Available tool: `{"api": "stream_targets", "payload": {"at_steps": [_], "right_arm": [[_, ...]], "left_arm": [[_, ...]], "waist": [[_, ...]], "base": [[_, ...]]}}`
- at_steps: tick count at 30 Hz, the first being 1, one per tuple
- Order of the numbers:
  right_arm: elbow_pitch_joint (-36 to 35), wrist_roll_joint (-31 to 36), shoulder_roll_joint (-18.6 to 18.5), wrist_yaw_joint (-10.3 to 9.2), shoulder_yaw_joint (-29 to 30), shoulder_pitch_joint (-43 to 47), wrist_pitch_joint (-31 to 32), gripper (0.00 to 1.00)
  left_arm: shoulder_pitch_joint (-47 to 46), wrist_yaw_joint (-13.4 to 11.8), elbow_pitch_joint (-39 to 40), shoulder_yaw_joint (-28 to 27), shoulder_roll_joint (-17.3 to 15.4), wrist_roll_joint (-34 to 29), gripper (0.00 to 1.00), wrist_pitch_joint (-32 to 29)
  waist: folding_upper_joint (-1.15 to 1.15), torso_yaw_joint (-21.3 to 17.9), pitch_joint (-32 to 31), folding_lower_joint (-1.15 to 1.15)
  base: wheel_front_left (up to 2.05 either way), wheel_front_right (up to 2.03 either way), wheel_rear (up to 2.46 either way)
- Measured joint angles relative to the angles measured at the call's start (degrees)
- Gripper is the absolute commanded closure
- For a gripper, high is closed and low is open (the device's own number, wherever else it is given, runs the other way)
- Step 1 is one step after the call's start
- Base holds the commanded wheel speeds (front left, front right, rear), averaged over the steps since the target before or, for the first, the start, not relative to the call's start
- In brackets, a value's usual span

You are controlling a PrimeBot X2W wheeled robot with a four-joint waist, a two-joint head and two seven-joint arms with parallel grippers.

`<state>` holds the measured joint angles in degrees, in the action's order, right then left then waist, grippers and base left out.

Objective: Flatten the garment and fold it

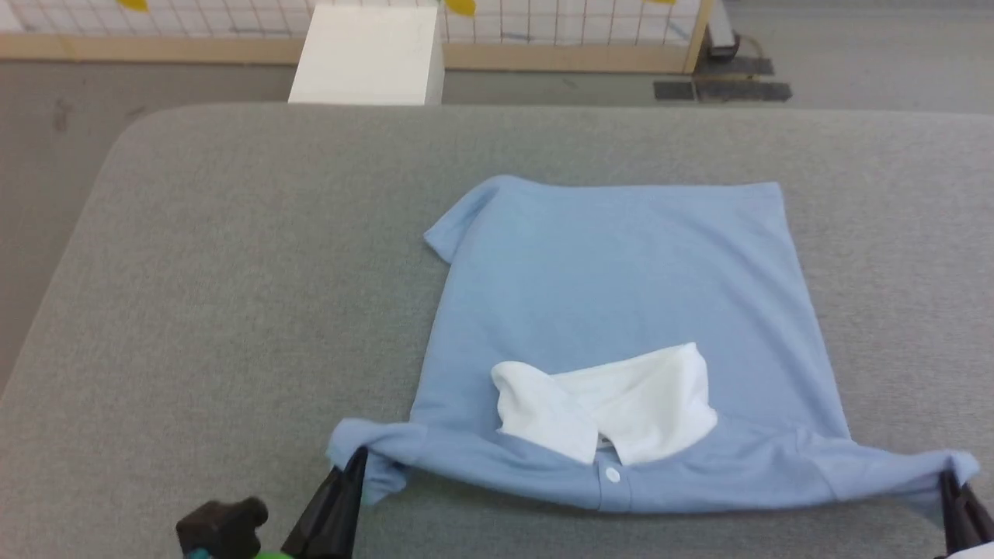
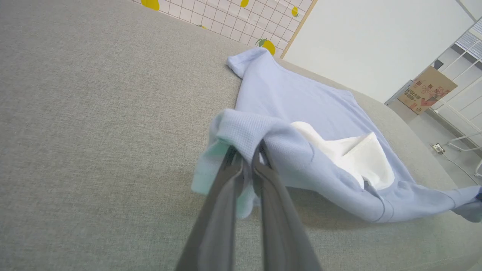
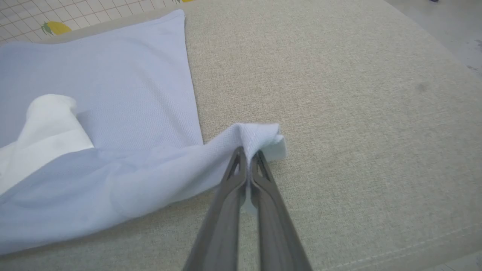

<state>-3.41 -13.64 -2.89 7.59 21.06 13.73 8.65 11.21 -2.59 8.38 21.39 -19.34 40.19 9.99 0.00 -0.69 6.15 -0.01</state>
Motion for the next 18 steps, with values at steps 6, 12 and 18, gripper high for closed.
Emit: {"api": "stream_targets", "payload": {"at_steps": [6,12,18], "right_arm": [[7.1,2.9,0.0,-0.01,0.1,-2.1,6.1,1.0],[14.7,6.8,-0.1,-0.01,0.7,-6.1,8.2,0.79],[16.0,6.1,-0.5,-0.04,-0.3,-7.1,10.7,0.0]], "left_arm": [[-3.8,0.0,0.5,1.5,-0.1,-1.7,1.0,-1.8],[-5.7,0.1,0.3,2.5,-0.2,-2.3,1.0,-2.9],[-5.7,0.1,-0.2,3.1,-0.3,-2.2,1.0,-3.4]], "waist": [[0.0,1.7,2.0,0.0],[0.0,3.2,2.7,0.0],[0.0,3.1,1.3,0.0]], "base": [[0.0,0.0,0.0],[0.0,0.0,0.0],[0.0,0.0,0.0]]}}
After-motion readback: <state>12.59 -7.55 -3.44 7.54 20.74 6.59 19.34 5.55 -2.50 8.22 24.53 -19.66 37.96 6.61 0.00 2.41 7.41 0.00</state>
